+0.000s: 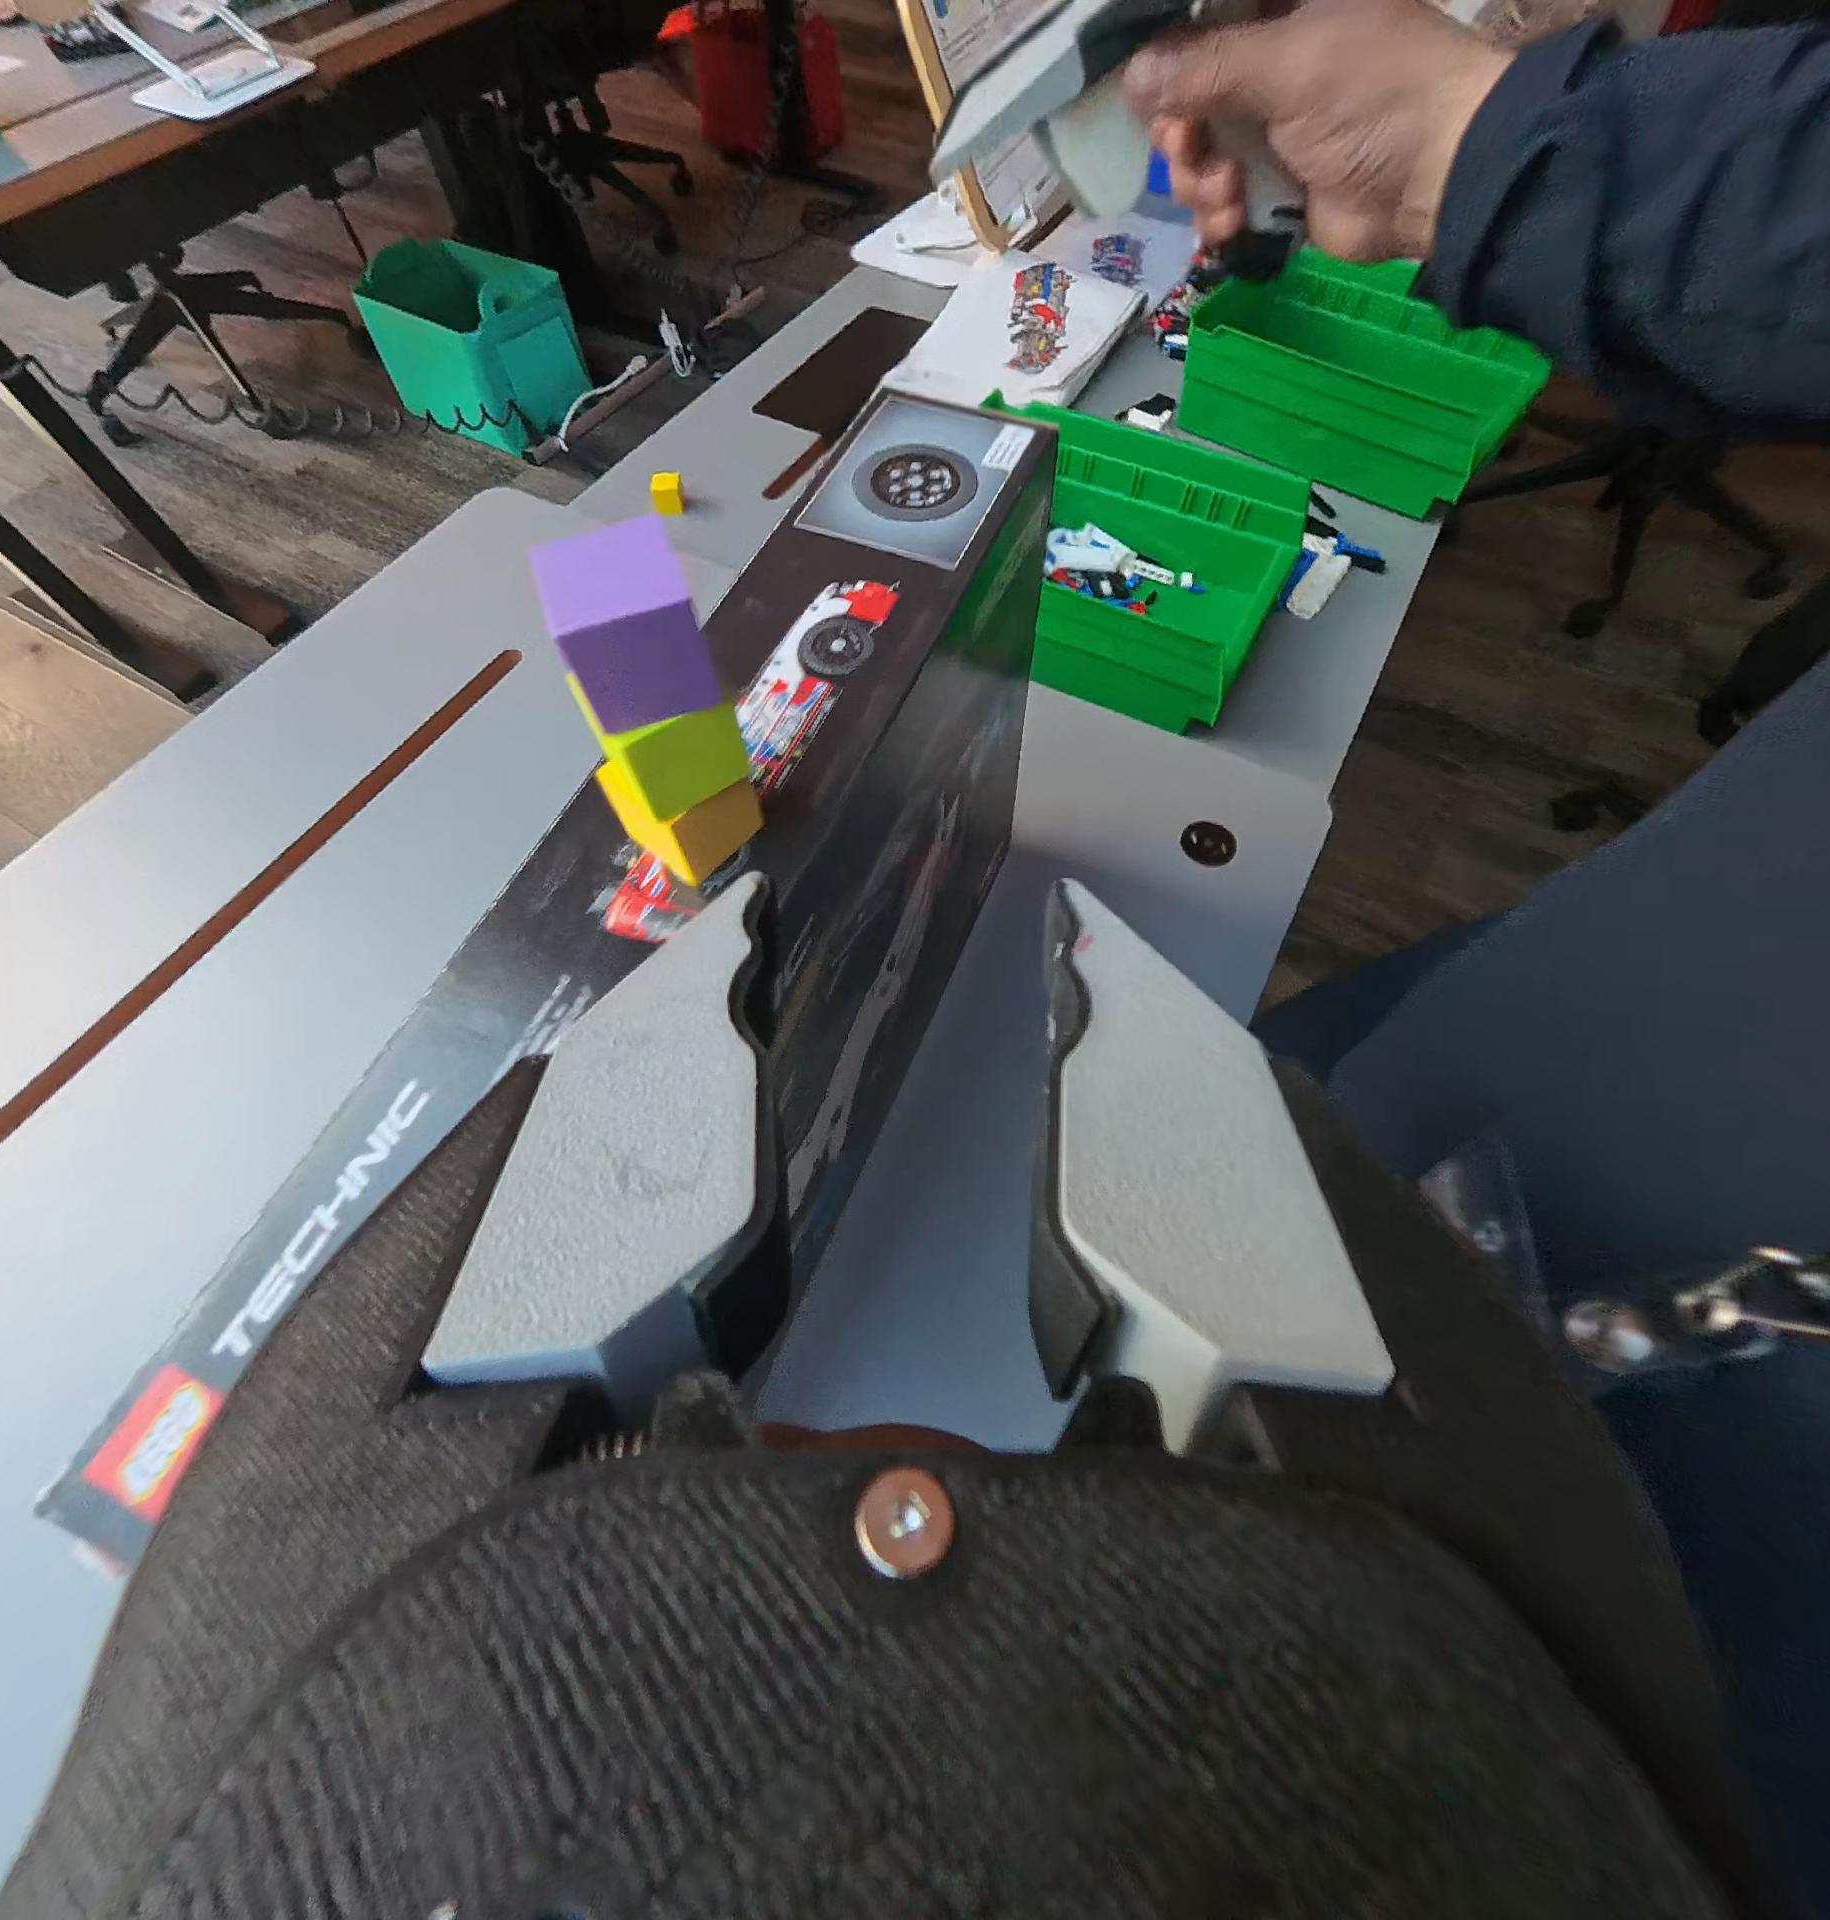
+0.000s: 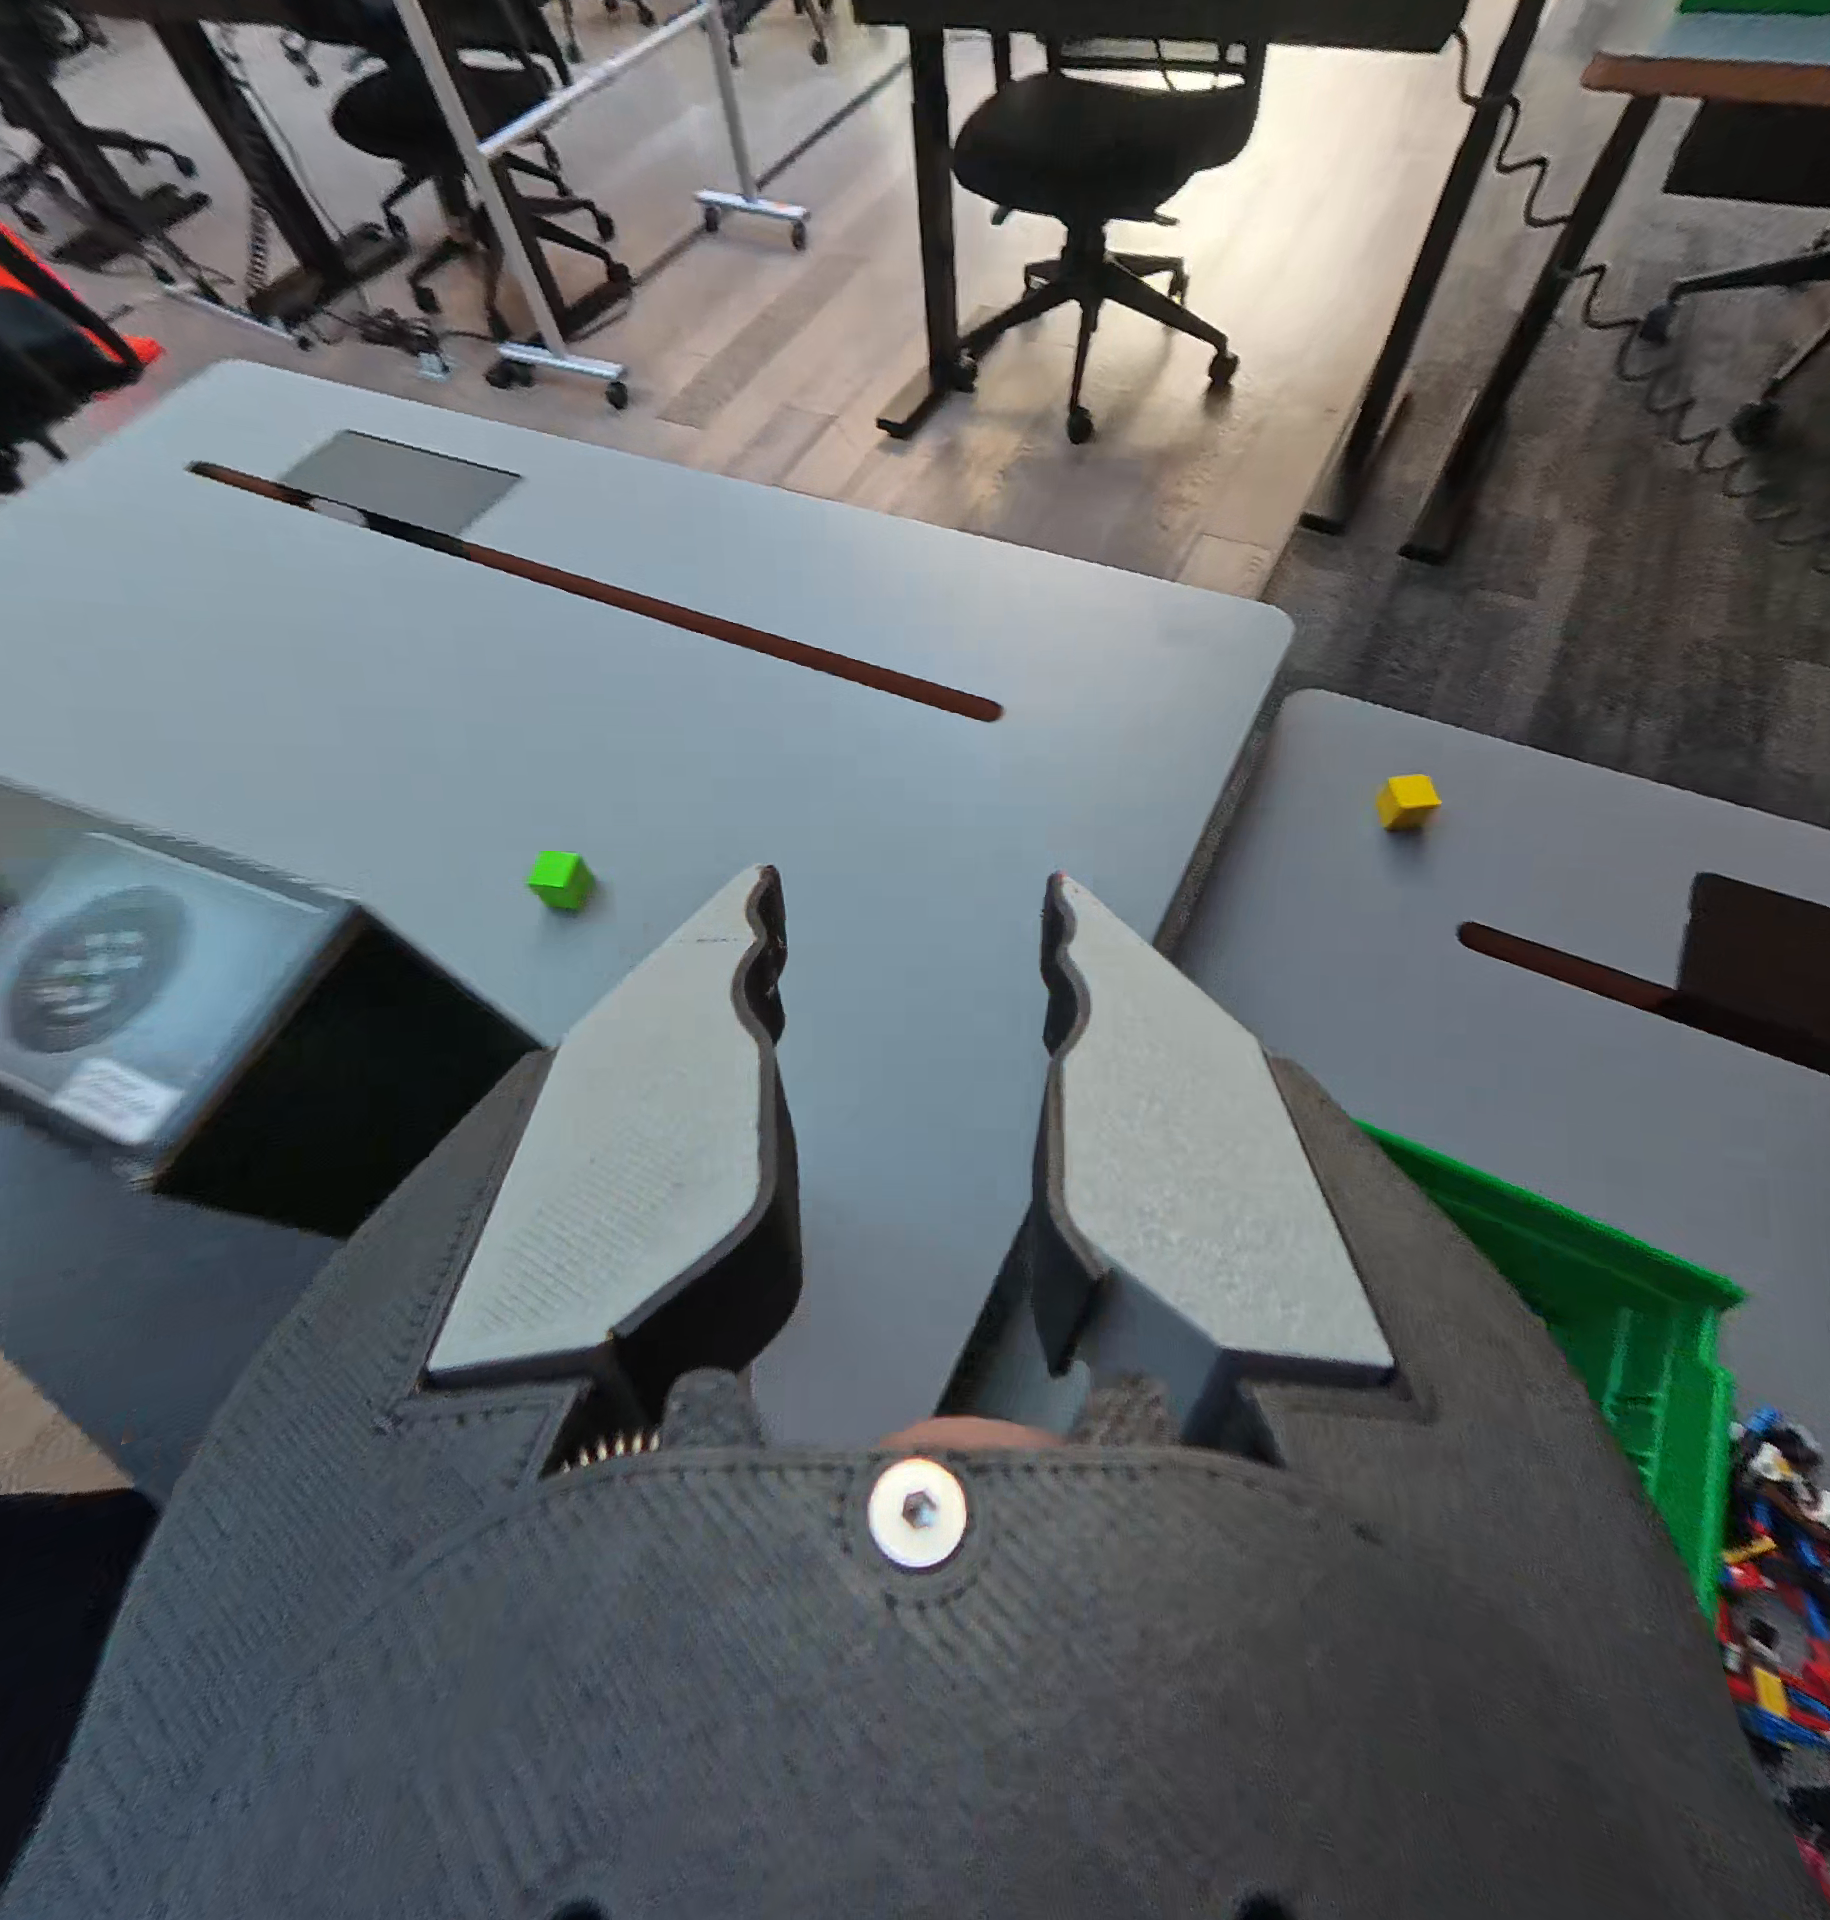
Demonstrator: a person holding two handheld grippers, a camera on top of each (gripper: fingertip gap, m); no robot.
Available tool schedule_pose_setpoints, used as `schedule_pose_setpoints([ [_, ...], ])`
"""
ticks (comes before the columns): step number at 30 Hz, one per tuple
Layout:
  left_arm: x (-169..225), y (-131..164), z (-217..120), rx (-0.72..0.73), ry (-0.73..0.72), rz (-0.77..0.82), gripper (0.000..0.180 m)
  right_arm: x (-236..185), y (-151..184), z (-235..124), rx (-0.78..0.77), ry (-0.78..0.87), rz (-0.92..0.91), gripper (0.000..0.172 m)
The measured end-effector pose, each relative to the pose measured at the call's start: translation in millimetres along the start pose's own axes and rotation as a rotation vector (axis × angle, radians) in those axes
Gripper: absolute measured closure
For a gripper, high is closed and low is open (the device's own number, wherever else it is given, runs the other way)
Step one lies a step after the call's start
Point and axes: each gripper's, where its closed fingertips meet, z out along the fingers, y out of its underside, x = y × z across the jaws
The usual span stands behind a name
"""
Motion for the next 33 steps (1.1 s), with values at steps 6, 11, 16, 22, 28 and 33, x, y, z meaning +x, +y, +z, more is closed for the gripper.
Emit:
schedule_pose_setpoints([
  [6, 28, -26, 35, 0.029, -0.202, -0.151, 0.132, 124, 23, 63, -0.047, 0.048, 0.054, 0.113],
  [11, 39, -41, 60, -0.023, -0.345, -0.206, 0.135, 209, 40, 143, -0.132, 0.066, 0.083, 0.116],
  [16, 31, -41, 58, -0.09, -0.504, -0.259, 0.138, 267, 72, 235, -0.32, 0.101, -0.001, 0.119],
  [22, 19, -33, 61, -0.131, -0.606, -0.354, 0.139, 309, 110, 314, -0.518, 0.142, -0.089, 0.122],
  [28, 7, -21, 56, -0.15, -0.7, -0.476, 0.14, 335, 134, 358, -0.675, 0.167, -0.136, 0.125],
  [33, 0, -22, 61, -0.167, -0.709, -0.488, 0.14, 335, 152, 373, -0.764, 0.145, -0.115, 0.146],
])
